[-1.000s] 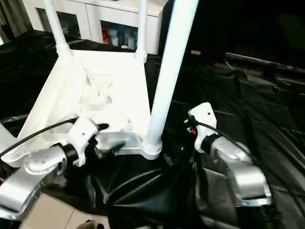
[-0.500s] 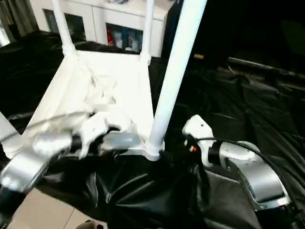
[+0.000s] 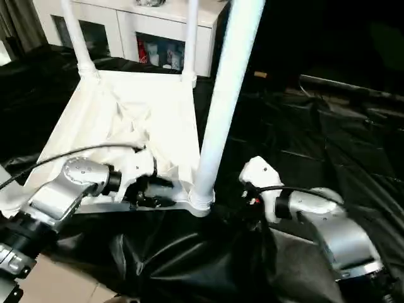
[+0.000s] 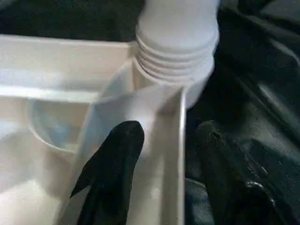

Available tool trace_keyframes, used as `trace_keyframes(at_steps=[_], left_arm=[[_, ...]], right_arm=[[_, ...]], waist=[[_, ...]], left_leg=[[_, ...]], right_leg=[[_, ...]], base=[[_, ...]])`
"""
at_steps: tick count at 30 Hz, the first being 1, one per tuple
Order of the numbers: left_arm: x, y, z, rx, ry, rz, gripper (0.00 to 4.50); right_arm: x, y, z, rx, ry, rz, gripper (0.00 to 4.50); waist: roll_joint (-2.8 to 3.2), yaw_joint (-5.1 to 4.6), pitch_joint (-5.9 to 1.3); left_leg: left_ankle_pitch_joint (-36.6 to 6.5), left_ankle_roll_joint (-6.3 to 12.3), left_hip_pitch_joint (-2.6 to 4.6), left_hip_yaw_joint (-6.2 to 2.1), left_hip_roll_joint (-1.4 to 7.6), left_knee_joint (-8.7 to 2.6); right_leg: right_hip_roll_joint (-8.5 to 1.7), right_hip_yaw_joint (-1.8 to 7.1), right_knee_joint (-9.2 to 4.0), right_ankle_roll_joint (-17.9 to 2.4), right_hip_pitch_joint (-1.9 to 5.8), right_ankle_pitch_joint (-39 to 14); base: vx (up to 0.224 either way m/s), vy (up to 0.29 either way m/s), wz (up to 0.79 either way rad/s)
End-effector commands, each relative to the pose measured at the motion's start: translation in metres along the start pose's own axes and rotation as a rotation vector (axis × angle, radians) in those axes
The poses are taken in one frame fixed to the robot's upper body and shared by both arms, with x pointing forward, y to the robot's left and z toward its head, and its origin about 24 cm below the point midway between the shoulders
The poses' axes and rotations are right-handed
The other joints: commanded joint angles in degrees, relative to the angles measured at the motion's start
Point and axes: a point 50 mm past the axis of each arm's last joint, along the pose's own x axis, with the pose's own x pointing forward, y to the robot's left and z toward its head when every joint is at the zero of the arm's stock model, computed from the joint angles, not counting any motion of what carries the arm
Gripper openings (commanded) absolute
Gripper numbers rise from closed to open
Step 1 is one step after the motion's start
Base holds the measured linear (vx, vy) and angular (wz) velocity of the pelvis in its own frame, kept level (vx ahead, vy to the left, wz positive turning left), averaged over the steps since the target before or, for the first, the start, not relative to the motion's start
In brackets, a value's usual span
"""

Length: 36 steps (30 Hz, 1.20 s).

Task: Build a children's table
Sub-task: Rotate leg to tighten

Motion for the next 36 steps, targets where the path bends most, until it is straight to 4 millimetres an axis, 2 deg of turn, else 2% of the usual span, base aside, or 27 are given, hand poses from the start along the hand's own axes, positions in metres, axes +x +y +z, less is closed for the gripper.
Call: trace_keyframes(at_steps=[1,4,7,12,17,21,23,24,28,29,31,32,36], left_arm=[[-0.003,0.003,0.0,0.048,0.045,-0.013,1.94],[-0.004,0.003,-0.003,0.05,0.061,-0.019,1.71],[-0.005,0.004,-0.004,0.039,0.056,-0.018,1.48],[-0.005,0.005,-0.004,0.026,0.042,-0.018,1.13],[-0.005,0.006,-0.008,0.017,0.053,-0.023,0.68],[-0.006,0.006,-0.011,-0.002,0.057,-0.021,0.47],[-0.006,0.006,-0.012,-0.003,0.059,-0.02,0.16],[-0.006,0.005,-0.012,-0.005,0.06,-0.019,0.13],[-0.006,0.004,-0.015,-0.011,0.062,-0.01,0.03],[-0.005,0.004,-0.015,-0.015,0.055,-0.006,0.03],[-0.005,0.004,-0.014,-0.021,0.047,-0.006,0.03],[-0.004,0.003,-0.013,-0.028,0.033,-0.006,0.03],[-0.003,0.003,-0.012,-0.029,0.027,-0.003,0.03]], right_arm=[[0.0,0.0,-0.003,0.002,0.007,-0.007,4.5],[0.001,0.0,-0.003,0.002,0.006,-0.005,4.5],[0.003,0.0,-0.002,0.004,0.0,0.001,4.5],[0.006,0.001,-0.001,0.001,-0.003,0.002,4.5],[0.011,0.0,-0.001,0.0,-0.012,-0.002,4.5],[0.017,0.0,-0.003,0.01,-0.015,0.002,4.5],[0.02,0.001,-0.004,0.013,-0.015,0.006,4.5],[0.021,0.0,-0.004,0.014,-0.017,0.003,4.5],[0.031,-0.002,-0.004,0.033,-0.027,0.002,4.5],[0.033,-0.002,-0.005,0.03,-0.025,0.005,4.5],[0.035,-0.003,-0.005,0.025,-0.025,0.003,4.5],[0.038,-0.003,-0.003,0.035,-0.037,0.007,4.5],[0.043,-0.003,-0.004,0.031,-0.033,0.019,4.5]], waist=[[0.52,0.33,-3.64],[0.68,0.34,-3.63],[0.88,0.22,-3.52],[0.83,0.15,-3.4],[0.89,0.08,-3.43],[0.92,-0.01,-3.45],[0.95,0.02,-3.4],[0.82,-0.05,-3.38],[0.92,-0.17,-3.2],[0.71,-0.22,-3.26],[0.77,-0.16,-3.17],[0.62,-0.2,-3.22],[0.71,-0.25,-3.16]], left_leg=[[-17.3,-0.12,0.82,-1.13,1.23,-3.89],[-17.4,-0.29,0.85,-1.23,1.24,-3.99],[-19.0,-0.59,1.14,-1.31,1.38,-4.08],[-20.1,-0.75,1.2,-1.33,1.31,-4.12],[-20.1,-0.77,1.23,-1.34,1.29,-4.1],[-19.6,-0.74,1.13,-1.33,1.32,-4.14],[-19.8,-0.71,1.21,-1.29,1.31,-4.11],[-19.6,-0.62,1.13,-1.28,1.3,-4.13],[-20.1,-0.71,1.22,-1.31,1.29,-4.16],[-19.9,-0.69,1.2,-1.33,1.29,-4.15],[-19.6,-0.68,1.2,-1.28,1.31,-4.18],[-19.5,-0.61,1.12,-1.29,1.32,-4.15],[-19.5,-0.56,1.18,-1.27,1.33,-4.17]], right_leg=[[-3.75,2.24,-5.1,-8.3,2.79,-20.4],[-3.86,2.19,-5.17,-7.5,2.83,-22.3],[-3.88,2.13,-5.43,-7.3,2.54,-24.2],[-3.92,2.11,-5.61,-7.1,2.44,-25.5],[-3.95,2.1,-5.7,-6.9,2.35,-26.0],[-3.96,2.14,-5.52,-7.6,2.4,-24.7],[-3.96,2.16,-5.58,-7.7,2.4,-24.9],[-3.96,2.17,-5.55,-7.7,2.43,-24.8],[-4.02,2.15,-5.69,-7.5,2.22,-26.4],[-4.07,2.11,-5.67,-7.3,2.28,-26.9],[-4.0,2.19,-5.69,-7.2,2.21,-26.6],[-4.13,2.19,-5.6,-7.2,2.26,-26.7],[-4.08,2.24,-5.69,-7.1,2.15,-26.9]], base=[[0.0,0.0,0.0],[0.0,0.0,0.0],[0.0,0.0,0.0],[0.0,0.0,0.0],[0.0,0.0,0.0],[0.0,0.0,0.0],[0.0,0.0,0.0],[0.0,0.0,0.0],[0.0,0.0,0.0],[0.0,0.0,0.0],[0.0,0.0,0.0],[0.0,0.0,0.0],[0.0,0.0,0.0]])
